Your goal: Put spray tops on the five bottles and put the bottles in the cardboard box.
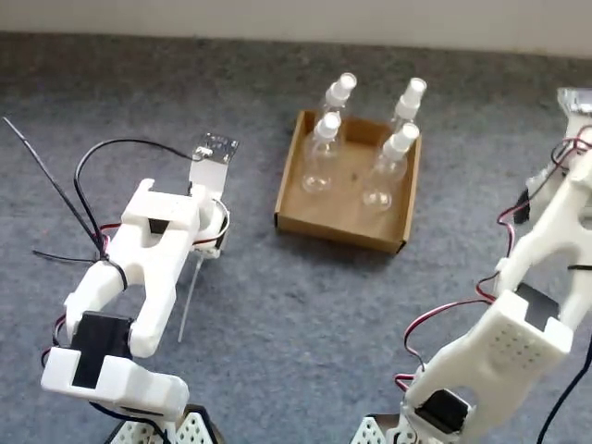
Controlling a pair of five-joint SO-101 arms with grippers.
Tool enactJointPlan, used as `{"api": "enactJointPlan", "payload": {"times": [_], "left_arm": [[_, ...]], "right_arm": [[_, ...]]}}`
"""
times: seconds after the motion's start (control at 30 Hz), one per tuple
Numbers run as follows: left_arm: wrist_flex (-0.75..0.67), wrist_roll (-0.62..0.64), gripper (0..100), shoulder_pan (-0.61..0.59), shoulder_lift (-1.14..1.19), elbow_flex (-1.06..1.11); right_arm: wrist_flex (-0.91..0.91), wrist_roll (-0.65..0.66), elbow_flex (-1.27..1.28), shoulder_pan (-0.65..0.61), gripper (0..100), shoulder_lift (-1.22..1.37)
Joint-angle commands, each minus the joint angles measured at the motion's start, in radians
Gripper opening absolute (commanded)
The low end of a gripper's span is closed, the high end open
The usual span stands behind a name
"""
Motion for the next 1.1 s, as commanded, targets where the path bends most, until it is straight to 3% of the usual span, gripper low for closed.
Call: {"api": "enactJointPlan", "payload": {"times": [0.0, 0.23, 0.53, 0.73, 0.9, 1.07], "left_arm": [[-0.005, 0.005, 2, 0.007, -0.068, -0.013], [0.040, 0.005, 2, 0.007, -0.275, 0.024], [0.066, 0.006, 2, 0.007, -0.608, 0.077], [0.127, 0.005, 2, 0.007, -0.765, -0.004], [0.141, 0.005, 2, 0.007, -0.820, -0.119], [0.259, 0.005, 2, 0.007, -0.825, -0.277]], "right_arm": [[0.028, -0.080, -0.074, -0.077, 0.3, -0.125], [0.021, -0.089, 0.420, -0.297, 0.3, -0.545], [-0.153, -0.132, 1.092, -0.585, 0.3, -1.165], [-0.237, -0.184, 1.322, -0.760, 0.4, -1.340], [-0.417, -0.184, 1.434, -0.954, 0.4, -1.408], [-0.579, -0.178, 1.581, -0.989, 0.4, -1.440]]}}
